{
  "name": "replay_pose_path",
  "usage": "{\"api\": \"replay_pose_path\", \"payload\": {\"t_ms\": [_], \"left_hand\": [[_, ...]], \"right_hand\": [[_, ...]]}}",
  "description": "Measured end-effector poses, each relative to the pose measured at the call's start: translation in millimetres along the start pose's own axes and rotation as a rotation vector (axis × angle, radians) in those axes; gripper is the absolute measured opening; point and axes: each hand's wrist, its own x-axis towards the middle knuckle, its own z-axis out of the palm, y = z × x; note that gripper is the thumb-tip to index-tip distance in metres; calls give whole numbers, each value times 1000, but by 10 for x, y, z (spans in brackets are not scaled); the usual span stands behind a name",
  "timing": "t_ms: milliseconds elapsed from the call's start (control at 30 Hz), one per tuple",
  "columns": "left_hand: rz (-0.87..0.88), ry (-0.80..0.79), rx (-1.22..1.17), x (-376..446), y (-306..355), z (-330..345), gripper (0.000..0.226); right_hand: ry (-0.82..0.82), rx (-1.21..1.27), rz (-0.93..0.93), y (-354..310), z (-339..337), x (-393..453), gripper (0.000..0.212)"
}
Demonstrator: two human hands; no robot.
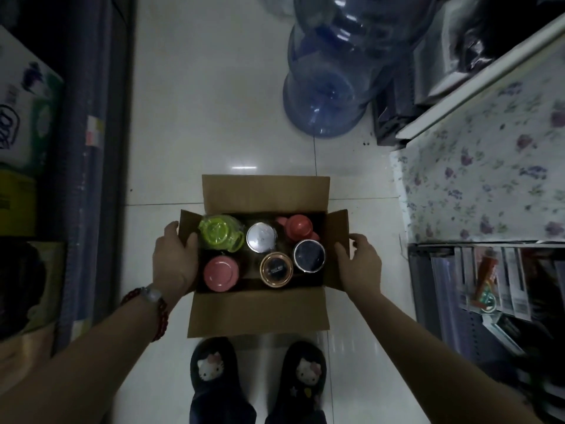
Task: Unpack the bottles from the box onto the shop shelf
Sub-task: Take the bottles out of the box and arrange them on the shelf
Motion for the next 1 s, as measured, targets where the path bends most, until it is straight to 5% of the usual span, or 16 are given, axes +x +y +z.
{"api": "replay_pose_path", "payload": {"t_ms": [100, 300, 600, 1000], "left_hand": [[97, 20, 18, -122, 150, -130, 38], [221, -65, -36, -393, 168, -113, 29], [293, -155, -251, -693, -314, 322, 13], [518, -149, -331, -814, -128, 1311, 46]], "right_hand": [[77, -17, -72, -108, -114, -169, 40], [-54, 94, -221, -271, -33, -567, 28], [-22, 342, -107, -7, 489, -752, 37], [-108, 482, -193, 279, 773, -265, 28]]}}
